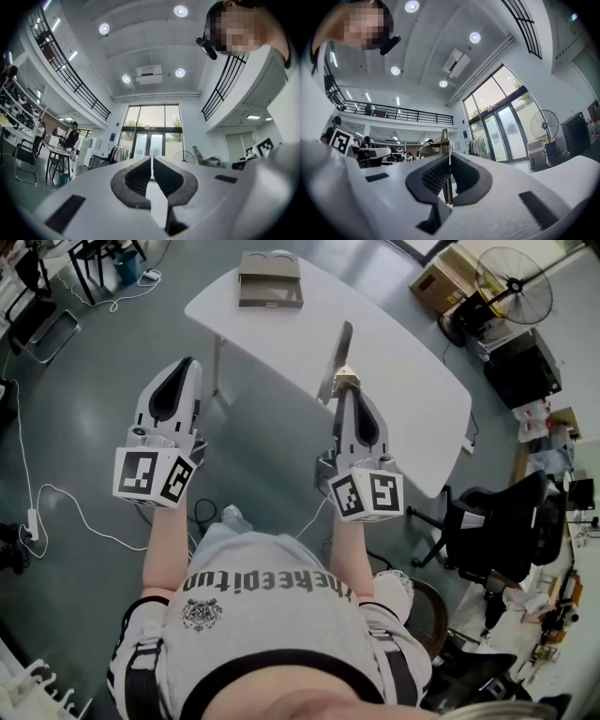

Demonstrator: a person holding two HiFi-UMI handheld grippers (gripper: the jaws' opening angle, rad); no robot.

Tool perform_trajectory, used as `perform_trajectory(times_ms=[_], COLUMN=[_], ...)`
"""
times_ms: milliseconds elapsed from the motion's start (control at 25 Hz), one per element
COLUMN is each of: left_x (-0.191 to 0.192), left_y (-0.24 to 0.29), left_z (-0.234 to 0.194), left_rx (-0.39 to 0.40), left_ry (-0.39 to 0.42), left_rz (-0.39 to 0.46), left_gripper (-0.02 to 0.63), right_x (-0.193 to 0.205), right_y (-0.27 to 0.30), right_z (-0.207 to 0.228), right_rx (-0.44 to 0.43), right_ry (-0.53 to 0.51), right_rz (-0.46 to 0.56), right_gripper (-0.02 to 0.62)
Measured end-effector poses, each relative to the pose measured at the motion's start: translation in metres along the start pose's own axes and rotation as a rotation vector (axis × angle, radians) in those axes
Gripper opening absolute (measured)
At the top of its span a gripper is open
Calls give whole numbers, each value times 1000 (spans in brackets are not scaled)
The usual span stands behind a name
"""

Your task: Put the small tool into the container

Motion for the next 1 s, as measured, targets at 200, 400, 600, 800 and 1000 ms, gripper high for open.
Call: perform_trajectory(times_ms=[200,400,600,800,1000], left_x=[-3,-2,3,8,8], left_y=[6,9,16,33,59], left_z=[-28,-46,-57,-64,-80], left_rx=[17,21,27,20,-3], left_ry=[-1,-10,-23,-18,-12], left_rz=[-3,0,-10,-15,-12], left_gripper=[14,14,14,14,14], right_x=[2,4,7,11,11], right_y=[20,31,42,62,96], right_z=[-17,-24,-27,-14,0], right_rx=[22,39,48,50,40], right_ry=[-1,-1,-6,-4,5], right_rz=[5,7,-7,-7,1], right_gripper=[9,9,9,9,9])
Point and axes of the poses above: the fingertips, and each gripper's own axes: y forward along the fingers, z to its right, x out of its underside, the point moved 10 cm from there along -y, backward along the fingers, and after that the axes turned 9 degrees about -z, right-handed, at the moved point
